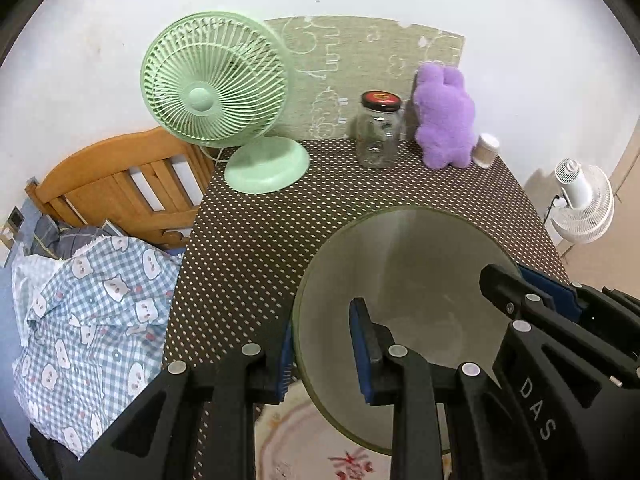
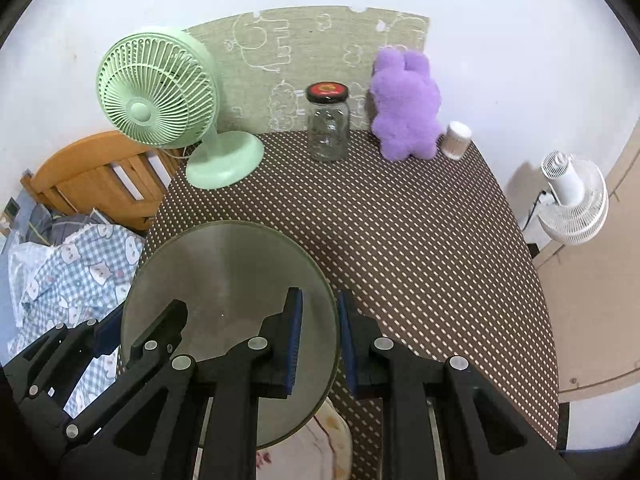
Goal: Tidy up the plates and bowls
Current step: 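Carry the grey bowl back toward the first bowl by the plates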
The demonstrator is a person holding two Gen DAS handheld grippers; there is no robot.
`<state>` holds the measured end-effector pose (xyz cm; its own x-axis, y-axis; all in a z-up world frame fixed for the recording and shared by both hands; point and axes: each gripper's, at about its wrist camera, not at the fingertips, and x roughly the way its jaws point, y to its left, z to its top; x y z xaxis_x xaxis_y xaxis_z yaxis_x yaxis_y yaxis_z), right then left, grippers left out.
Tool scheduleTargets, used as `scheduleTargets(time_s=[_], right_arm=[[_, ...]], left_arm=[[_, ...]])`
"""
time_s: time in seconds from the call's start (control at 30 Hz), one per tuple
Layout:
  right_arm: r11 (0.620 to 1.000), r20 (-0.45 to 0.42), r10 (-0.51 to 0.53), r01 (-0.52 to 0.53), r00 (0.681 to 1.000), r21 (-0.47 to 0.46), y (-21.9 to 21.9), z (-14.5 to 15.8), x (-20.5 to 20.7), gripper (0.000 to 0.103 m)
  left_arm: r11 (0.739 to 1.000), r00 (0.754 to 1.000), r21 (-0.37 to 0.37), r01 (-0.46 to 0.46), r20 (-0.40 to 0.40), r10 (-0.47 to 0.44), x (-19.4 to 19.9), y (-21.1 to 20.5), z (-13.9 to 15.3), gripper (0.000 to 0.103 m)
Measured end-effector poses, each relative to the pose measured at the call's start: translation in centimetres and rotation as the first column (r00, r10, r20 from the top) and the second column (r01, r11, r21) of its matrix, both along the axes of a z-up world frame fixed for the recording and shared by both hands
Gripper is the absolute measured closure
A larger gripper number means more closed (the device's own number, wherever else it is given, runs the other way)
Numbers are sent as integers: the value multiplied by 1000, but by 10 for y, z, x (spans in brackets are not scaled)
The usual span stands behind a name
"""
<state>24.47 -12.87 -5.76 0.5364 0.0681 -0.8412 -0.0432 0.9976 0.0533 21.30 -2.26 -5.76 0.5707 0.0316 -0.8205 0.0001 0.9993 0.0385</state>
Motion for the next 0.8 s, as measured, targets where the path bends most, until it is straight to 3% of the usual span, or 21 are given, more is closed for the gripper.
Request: scheduleTargets(time_s=[0.8], right_arm=[[999,0,-41,41,999,-15,-128,-5,-73,81]], left_arm=[[999,999,-13,42,-26,-42,-58,-123,-6,79]])
